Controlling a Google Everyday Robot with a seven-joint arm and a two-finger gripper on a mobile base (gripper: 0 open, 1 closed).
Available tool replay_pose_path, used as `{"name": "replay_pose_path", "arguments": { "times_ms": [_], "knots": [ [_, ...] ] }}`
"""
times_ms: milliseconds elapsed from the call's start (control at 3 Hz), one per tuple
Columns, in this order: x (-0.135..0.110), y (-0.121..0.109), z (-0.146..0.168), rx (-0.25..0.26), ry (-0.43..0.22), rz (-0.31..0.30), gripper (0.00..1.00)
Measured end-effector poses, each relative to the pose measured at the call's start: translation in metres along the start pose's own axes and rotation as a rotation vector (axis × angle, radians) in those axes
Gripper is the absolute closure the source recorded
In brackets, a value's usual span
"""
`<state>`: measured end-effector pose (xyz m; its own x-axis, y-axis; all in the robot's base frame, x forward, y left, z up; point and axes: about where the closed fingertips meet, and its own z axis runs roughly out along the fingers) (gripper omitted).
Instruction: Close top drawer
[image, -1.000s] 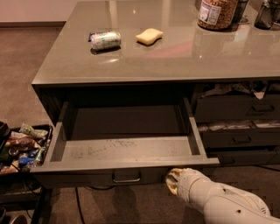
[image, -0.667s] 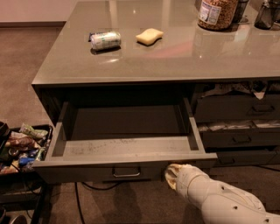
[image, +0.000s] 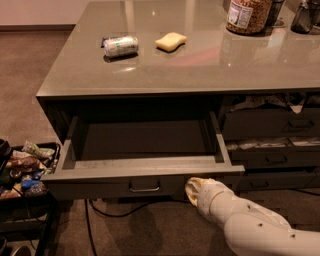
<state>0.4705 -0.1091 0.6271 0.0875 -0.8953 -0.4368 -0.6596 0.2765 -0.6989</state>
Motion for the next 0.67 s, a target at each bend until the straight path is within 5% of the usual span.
{"name": "replay_pose_path", "arguments": {
  "times_ms": [667],
  "knots": [
    [-0.016, -0.015, 0.033, 0.0, -0.04, -0.017, 1.0]
  ]
}}
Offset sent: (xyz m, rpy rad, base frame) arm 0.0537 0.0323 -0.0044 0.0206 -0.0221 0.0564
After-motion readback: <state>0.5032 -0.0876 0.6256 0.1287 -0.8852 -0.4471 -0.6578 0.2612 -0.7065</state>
